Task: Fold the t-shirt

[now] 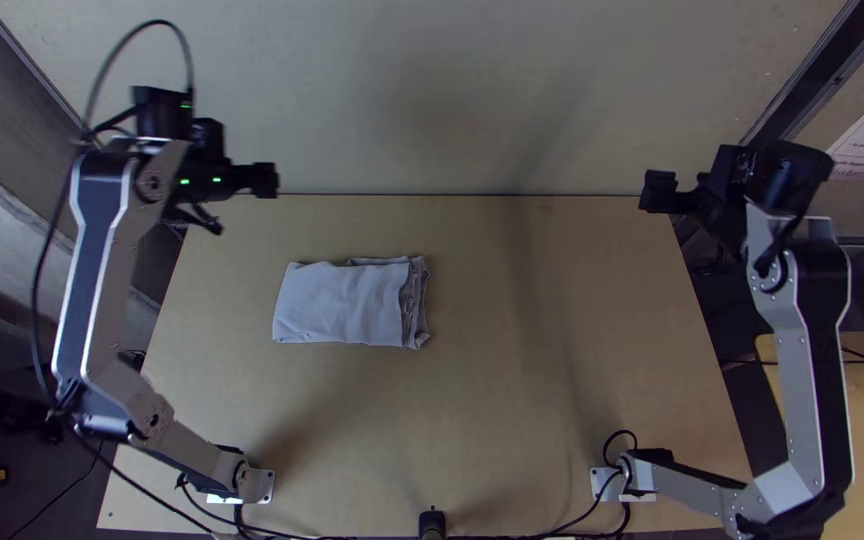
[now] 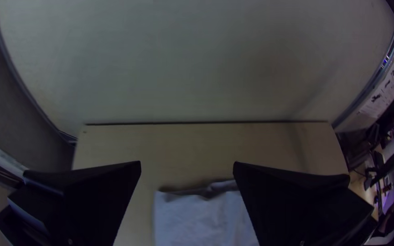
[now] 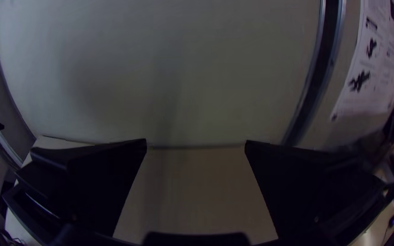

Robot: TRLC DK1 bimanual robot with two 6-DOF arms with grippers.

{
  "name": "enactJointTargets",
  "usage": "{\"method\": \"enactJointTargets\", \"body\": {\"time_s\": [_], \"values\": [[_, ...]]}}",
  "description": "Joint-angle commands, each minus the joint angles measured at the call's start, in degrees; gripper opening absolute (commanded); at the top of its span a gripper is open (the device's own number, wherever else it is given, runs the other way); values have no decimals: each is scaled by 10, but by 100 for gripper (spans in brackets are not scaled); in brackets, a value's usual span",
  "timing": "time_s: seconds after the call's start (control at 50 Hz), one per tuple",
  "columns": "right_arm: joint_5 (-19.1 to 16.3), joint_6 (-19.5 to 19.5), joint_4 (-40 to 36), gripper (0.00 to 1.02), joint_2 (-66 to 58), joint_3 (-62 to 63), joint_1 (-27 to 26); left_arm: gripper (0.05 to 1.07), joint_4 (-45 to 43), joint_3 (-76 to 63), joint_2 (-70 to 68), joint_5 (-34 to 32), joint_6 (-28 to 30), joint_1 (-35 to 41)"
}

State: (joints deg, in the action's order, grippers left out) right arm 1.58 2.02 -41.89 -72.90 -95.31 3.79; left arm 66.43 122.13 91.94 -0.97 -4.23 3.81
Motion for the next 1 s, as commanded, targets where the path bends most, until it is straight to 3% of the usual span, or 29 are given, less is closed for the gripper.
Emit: {"method": "enactJointTargets", "body": {"time_s": [0.0, 0.14, 0.28, 0.62, 0.98], "values": [[5, -34, 33, 99, 36, -8, 13, 102, -15, -33, -64, 1, 33, -38], [8, -54, 65, 99, 70, 8, 20, 102, -93, -143, -157, 1, 59, -84], [32, -115, 172, 99, 140, 112, 31, 102, -226, -325, -283, 1, 87, -101], [59, -127, 322, 99, 312, 344, 37, 102, -454, -645, -512, 1, 63, -113], [62, -162, 395, 98, 527, 626, 35, 102, -635, -894, -719, 1, 100, -138]]}}
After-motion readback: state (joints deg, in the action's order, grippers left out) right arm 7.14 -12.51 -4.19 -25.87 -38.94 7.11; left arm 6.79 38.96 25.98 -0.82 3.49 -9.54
